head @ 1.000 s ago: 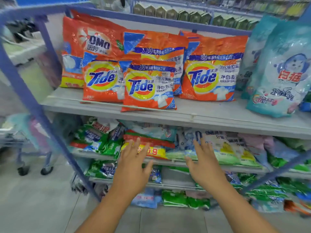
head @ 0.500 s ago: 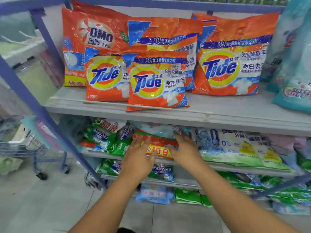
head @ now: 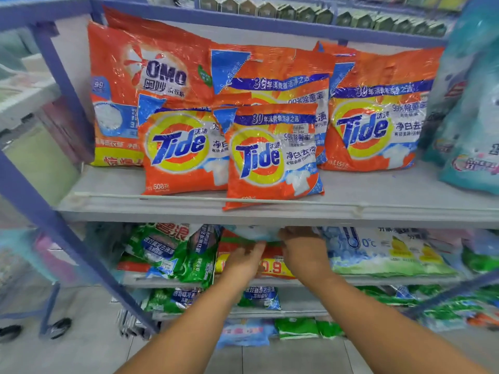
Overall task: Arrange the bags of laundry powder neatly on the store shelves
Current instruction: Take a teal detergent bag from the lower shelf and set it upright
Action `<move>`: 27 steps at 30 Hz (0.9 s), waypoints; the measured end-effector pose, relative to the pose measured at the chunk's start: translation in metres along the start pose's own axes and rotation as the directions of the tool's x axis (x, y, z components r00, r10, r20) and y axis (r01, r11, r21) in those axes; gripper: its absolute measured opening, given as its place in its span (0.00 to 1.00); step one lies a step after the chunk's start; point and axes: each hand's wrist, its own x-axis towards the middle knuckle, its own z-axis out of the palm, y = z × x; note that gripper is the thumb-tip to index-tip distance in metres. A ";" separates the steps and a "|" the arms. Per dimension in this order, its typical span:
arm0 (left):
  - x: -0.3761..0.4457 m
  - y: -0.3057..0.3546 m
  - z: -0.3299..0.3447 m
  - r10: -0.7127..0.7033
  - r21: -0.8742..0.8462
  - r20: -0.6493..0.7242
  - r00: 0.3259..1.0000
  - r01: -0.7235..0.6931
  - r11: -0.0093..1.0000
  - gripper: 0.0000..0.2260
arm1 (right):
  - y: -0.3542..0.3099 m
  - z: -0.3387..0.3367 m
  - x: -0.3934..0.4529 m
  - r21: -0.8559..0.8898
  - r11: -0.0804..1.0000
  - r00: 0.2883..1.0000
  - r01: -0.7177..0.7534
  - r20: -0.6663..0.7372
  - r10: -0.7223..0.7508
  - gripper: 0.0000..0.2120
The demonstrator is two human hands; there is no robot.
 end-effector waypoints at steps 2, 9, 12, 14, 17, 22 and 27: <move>0.019 -0.014 0.009 -0.036 -0.164 0.021 0.999 0.039 0.986 0.39 | -0.009 -0.003 -0.005 -0.014 1.000 1.000 0.028 -0.006 -0.028 0.15; 0.017 0.000 0.024 -0.058 -0.556 0.161 0.985 0.140 0.819 0.11 | -0.030 -0.003 -0.024 -0.018 0.992 0.982 0.123 -0.144 -0.125 0.18; 0.014 -0.010 0.028 -0.143 -0.612 0.142 0.979 0.200 0.765 0.10 | -0.042 0.003 -0.038 -0.026 0.992 0.987 0.126 -0.092 -0.128 0.19; 0.012 -0.017 0.026 -0.150 -0.616 0.109 0.983 0.185 0.766 0.12 | -0.035 0.009 -0.042 0.076 0.993 0.991 0.095 -0.096 -0.088 0.12; 0.009 -0.026 0.014 -0.123 -0.601 0.104 0.987 0.161 0.783 0.12 | -0.006 0.009 -0.030 0.249 0.968 0.984 -0.035 -0.160 0.077 0.13; 0.003 -0.037 -0.013 -0.172 -0.536 -0.009 0.985 0.140 0.832 0.13 | 0.020 -0.015 -0.002 0.479 0.721 0.842 -0.501 0.463 0.277 0.30; -0.016 -0.047 -0.035 -0.163 -0.382 -0.140 0.977 0.099 0.919 0.20 | 0.005 0.008 -0.022 0.555 0.494 0.702 -0.669 0.690 0.176 0.31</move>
